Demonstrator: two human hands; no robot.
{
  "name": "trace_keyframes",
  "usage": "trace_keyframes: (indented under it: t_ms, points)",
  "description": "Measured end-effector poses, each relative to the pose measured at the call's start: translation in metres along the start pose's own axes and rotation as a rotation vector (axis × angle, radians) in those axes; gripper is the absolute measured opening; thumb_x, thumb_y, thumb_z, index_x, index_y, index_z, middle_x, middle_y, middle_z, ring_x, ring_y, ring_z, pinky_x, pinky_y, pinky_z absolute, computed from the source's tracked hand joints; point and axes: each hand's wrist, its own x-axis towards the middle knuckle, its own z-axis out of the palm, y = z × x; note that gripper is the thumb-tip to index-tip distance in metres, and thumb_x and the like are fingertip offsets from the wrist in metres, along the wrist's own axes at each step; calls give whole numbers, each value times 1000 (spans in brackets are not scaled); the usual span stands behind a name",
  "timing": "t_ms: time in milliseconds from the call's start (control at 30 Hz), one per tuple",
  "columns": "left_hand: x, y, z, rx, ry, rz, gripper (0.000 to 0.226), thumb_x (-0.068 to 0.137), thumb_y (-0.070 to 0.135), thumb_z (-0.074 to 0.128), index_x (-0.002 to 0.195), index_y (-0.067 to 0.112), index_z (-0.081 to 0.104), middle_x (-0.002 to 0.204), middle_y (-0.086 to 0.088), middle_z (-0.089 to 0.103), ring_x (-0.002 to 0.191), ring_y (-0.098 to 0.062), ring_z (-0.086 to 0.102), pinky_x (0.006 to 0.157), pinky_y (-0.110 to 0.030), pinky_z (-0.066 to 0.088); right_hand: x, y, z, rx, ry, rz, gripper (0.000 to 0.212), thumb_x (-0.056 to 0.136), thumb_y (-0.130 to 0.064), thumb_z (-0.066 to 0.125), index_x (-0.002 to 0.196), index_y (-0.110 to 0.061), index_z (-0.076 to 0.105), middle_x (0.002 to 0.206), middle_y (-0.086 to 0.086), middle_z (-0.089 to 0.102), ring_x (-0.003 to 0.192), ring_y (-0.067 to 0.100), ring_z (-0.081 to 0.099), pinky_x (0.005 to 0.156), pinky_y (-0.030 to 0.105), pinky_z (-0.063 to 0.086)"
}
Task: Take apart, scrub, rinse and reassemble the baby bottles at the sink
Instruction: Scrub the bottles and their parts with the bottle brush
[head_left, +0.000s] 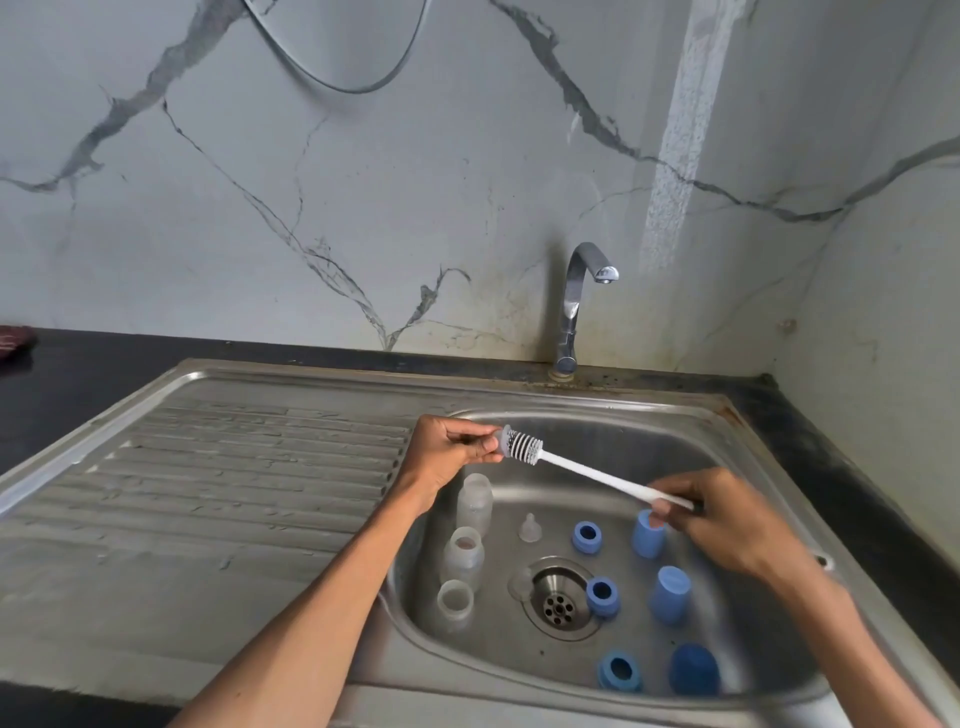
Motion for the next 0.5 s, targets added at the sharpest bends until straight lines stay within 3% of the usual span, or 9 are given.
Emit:
trace_keyframes:
  t_ms: [33,100,167,267,333,433,500]
  points:
    - [1,0,-1,7,10,16,31,76,-17,72,106,-14,68,97,-23,74,81,-29,74,71,-31,62,1,-1,1,107,-99,-5,17,98,-27,59,93,-39,69,81,-8,73,68,8,59,68,29,52]
    - [3,0,-3,13,21,35,31,77,-17,71,107,-10,69,97,-20,74,79,-26,75,70,-31,62,1,-4,1,364,-271,42,24,103,-26,49,96,-26,73,69,-1,66,52,12,45,47,25,38]
    - [3,0,-4,2,40,37,31,79,-17,69,108,-8,69,94,-18,74,76,-24,74,70,-31,62,1,-6,3,437,-316,54,28,104,-27,46,100,-21,73,68,5,62,49,12,41,43,22,33]
    - [2,3,-2,-27,52,23,29,82,-17,66,110,-11,67,82,-14,75,70,-22,73,70,-29,62,4,-5,9,130,-70,-6,15,97,-29,62,96,-38,73,85,-2,74,64,11,61,61,25,51]
    - [2,5,1,-25,30,18,27,83,-15,66,110,-10,68,79,-13,75,68,-22,73,70,-27,62,2,-7,7,75,145,76,25,89,-25,73,110,-38,72,98,-5,76,75,6,63,73,26,53]
    - [3,4,4,-14,9,7,25,85,-14,65,108,-8,69,79,-15,75,67,-23,73,69,-27,62,-3,-6,4,53,389,41,32,83,-20,79,111,-35,73,89,-8,76,75,5,64,93,39,53]
    - [3,1,5,3,-3,-10,23,85,-13,66,108,-11,68,81,-17,75,69,-25,73,71,-29,62,-6,-6,2,-38,467,-10,30,83,-22,78,110,-35,74,82,-7,75,76,10,65,97,43,49]
